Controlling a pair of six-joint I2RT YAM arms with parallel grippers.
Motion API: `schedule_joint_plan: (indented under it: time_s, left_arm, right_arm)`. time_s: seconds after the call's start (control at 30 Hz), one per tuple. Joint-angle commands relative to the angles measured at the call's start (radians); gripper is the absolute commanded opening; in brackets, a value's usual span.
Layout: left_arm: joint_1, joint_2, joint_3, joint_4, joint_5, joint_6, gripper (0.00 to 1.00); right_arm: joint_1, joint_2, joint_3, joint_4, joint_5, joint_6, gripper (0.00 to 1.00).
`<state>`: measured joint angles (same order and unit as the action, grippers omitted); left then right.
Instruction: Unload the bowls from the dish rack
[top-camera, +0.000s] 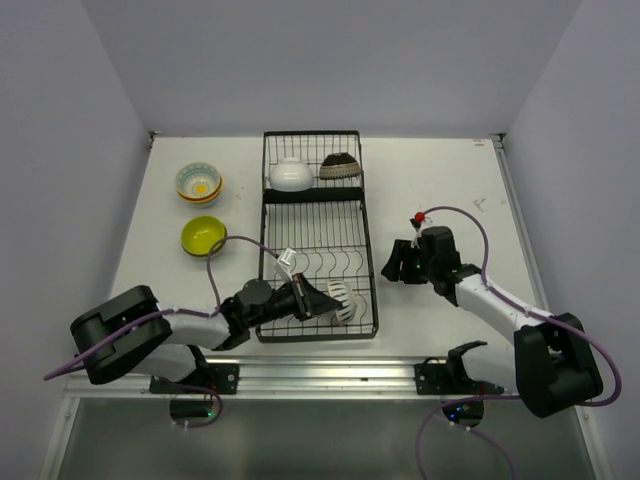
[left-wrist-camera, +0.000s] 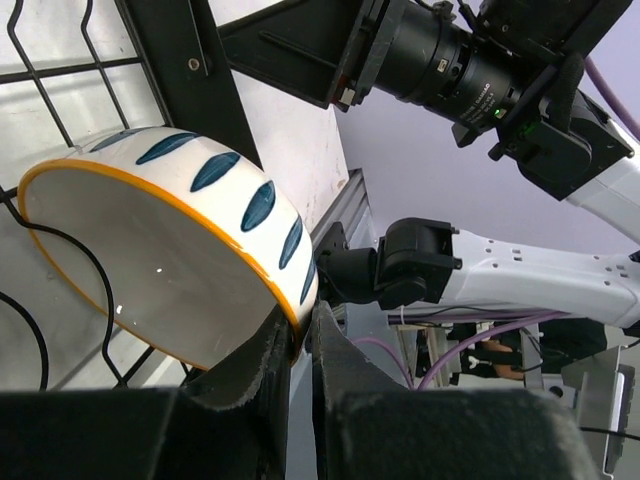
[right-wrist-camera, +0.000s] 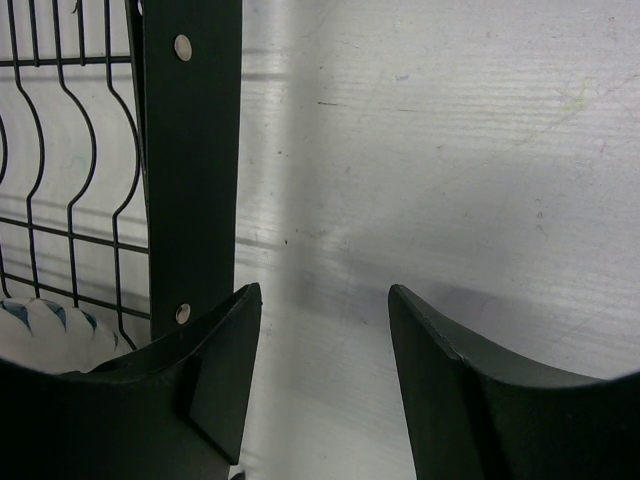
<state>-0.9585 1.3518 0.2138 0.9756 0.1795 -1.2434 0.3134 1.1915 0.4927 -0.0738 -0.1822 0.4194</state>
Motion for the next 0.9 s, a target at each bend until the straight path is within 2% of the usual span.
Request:
schedule_joint_plan:
  time_s: [0.0, 0.57, 0.63, 0.77, 0.87]
  left_arm:
    - [-0.008, -0.002, -0.011, 0.116, -0.057, -0.034, 0.0]
    - [-0.011, 0.03, -0.037, 0.327, -0.137, -0.082, 0.0]
    - [-0.011, 0.04, -0.027, 0.353, -0.121, -0.062, 0.0]
    - [-0.011, 0.049, 0.039, 0.307, -0.052, 0.007, 0.0]
    - [-0.011, 0.066, 0.044, 0.353, -0.041, -0.004, 0.0]
  right_arm:
    - [0.003, 0.01, 0.0, 0.037, 0.0, 0.007, 0.58]
    - [0.003, 0.022, 0.004, 0.04, -0.002, 0.004, 0.58]
    - [0.003, 0.023, 0.006, 0.04, -0.003, 0.004, 0.58]
    - [0.003, 0.023, 0.004, 0.042, -0.003, 0.005, 0.58]
    - [0.003, 0.023, 0.006, 0.042, -0.003, 0.005, 0.58]
